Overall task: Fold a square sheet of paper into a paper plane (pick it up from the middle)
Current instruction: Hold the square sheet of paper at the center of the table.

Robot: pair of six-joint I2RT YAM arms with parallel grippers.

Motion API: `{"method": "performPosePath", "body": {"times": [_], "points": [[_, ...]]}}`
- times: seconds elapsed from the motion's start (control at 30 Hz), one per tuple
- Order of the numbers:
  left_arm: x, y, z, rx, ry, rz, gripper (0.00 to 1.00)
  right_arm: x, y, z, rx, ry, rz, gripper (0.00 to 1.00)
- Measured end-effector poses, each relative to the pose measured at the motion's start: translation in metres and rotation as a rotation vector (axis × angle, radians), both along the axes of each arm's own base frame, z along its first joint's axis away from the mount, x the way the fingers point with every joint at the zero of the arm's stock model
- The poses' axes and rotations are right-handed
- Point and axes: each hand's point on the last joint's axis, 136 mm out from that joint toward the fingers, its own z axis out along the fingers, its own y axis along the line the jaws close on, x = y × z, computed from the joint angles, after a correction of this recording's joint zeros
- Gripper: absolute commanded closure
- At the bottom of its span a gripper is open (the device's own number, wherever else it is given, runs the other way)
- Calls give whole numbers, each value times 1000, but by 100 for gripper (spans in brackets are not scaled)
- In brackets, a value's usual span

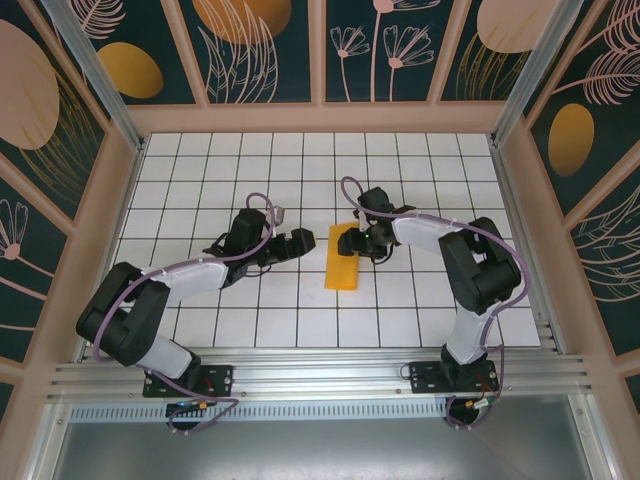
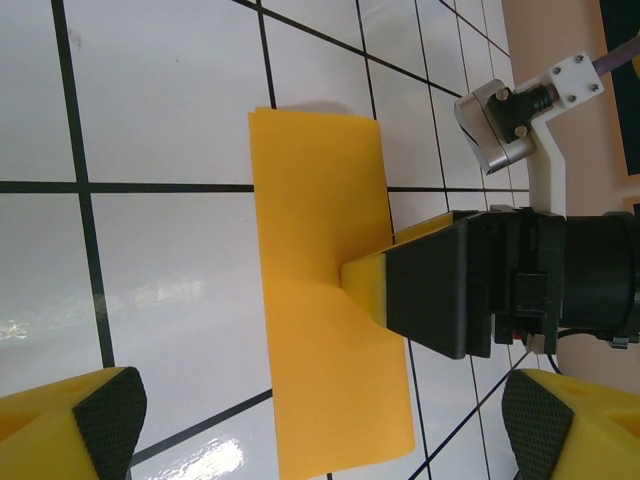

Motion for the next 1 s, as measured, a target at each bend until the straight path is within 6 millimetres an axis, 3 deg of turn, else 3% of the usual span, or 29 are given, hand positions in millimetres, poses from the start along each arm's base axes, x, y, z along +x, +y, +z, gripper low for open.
{"method": "performPosePath", "body": {"times": [0.57,0.7,0.83,0.97,1.0], "points": [[4,-7,-1,-11,8,-17,19,0,-1,-3,-18,15,25,38],[6,-10,0,-15,11,-21,28,0,-1,-3,-23,17,31,39],[7,-18,-2,-12,21,-34,57,0,-1,-4,-24,18,31,39],[15,-32,-7,0,43,-42,95,-1,-1,-4,-25,20,31,39],[17,-35,-9,1,54,-41,100,-1,-1,-5,-26,21,31,39]]}}
